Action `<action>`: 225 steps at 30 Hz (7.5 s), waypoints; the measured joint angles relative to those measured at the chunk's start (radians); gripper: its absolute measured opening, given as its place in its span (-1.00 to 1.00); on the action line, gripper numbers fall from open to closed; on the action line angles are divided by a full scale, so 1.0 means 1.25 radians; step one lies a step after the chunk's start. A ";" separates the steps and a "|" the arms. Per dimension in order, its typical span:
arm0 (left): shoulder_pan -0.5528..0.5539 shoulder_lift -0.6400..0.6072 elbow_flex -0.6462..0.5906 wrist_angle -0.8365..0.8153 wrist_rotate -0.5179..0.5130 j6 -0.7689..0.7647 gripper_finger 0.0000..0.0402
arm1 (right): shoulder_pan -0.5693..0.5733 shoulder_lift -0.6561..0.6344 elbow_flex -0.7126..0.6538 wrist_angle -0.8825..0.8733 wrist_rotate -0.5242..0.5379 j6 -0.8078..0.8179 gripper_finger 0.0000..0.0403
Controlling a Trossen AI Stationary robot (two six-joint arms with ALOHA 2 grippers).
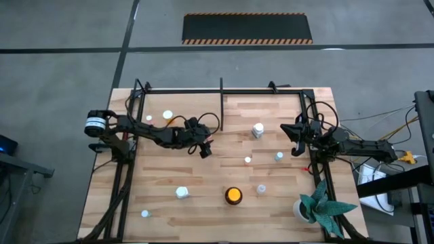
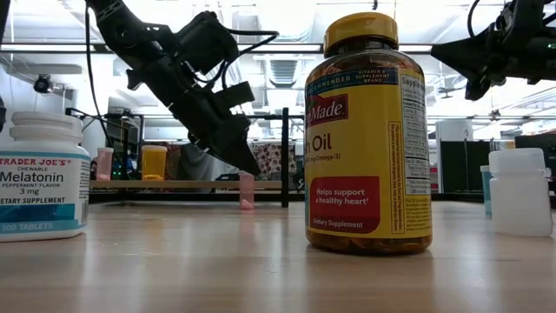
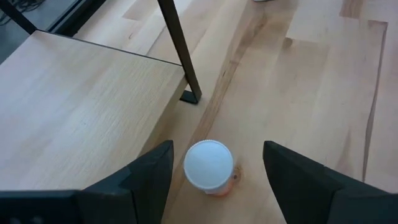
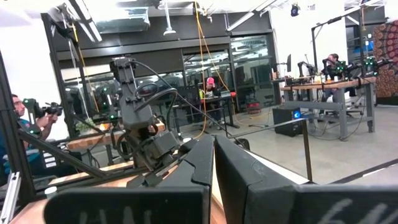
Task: Pick and place medicine bottles onto shelf by color
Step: Put the top pink pill bottle on the shelf, then put the bottom white pill bottle on the shelf
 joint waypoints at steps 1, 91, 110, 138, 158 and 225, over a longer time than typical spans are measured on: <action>0.000 0.000 0.000 0.000 0.000 0.000 0.15 | 0.000 0.000 0.000 0.000 0.000 0.000 -0.96; 0.367 -0.030 0.163 -0.117 -0.030 -0.002 -0.55 | 0.000 0.000 0.000 -0.001 0.007 -0.023 -0.96; 0.393 0.017 0.170 -0.118 -0.017 -0.003 -0.55 | 0.000 0.000 0.000 -0.001 0.006 -0.023 -0.96; 0.393 0.017 0.144 -0.117 -0.017 0.019 -0.21 | 0.000 0.000 0.000 -0.001 0.006 -0.021 -0.96; 0.159 -0.248 0.154 -0.180 0.014 -0.025 -0.14 | 0.000 -0.001 0.000 0.006 0.006 -0.022 -0.96; -0.498 0.096 0.418 -0.912 0.234 -0.627 0.48 | 0.002 0.001 0.000 -0.031 -0.122 0.039 -0.96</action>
